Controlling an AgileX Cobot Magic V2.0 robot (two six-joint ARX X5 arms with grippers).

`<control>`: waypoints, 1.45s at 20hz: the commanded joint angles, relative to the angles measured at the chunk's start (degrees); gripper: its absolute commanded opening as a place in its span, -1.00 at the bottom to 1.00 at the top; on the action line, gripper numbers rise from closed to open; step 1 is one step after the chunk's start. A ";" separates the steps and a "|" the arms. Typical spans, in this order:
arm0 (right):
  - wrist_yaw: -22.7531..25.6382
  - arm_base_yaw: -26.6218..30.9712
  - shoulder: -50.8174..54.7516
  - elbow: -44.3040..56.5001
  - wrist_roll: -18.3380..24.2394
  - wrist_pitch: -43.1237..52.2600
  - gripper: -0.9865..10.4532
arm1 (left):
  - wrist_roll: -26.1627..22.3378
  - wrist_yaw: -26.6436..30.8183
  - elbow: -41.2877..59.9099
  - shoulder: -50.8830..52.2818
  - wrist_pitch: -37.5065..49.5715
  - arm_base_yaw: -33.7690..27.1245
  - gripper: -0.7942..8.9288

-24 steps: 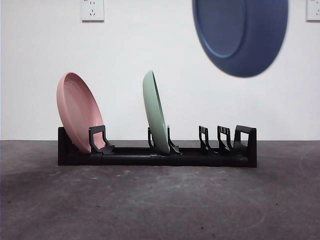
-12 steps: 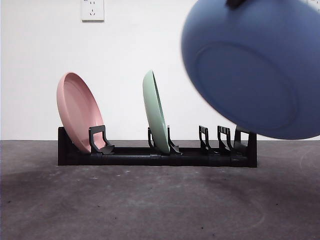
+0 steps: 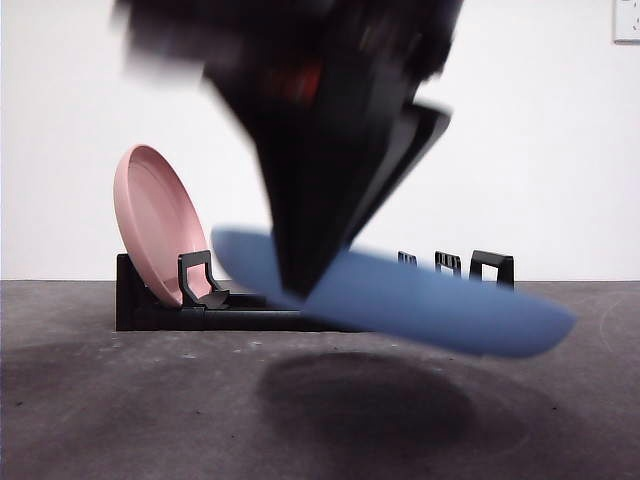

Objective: Place the plate

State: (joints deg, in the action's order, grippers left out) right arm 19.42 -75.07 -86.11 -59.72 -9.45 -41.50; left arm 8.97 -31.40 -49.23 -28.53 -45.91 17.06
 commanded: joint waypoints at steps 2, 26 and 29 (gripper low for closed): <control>3.32 -1.73 -5.29 -0.59 -0.42 2.80 -0.81 | -0.79 0.15 -0.96 -0.31 0.59 0.22 0.24; -26.10 20.46 18.05 -3.67 -4.35 -0.15 0.12 | 1.66 3.39 -0.98 -5.86 0.52 1.16 0.25; -32.26 30.08 23.26 -3.67 -1.64 -3.67 0.12 | 4.17 4.92 -0.98 -10.43 1.03 1.92 0.25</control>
State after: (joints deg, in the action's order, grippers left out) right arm -12.36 -45.15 -62.48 -62.39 -12.62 -45.12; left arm 11.88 -26.72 -49.23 -38.37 -45.52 18.68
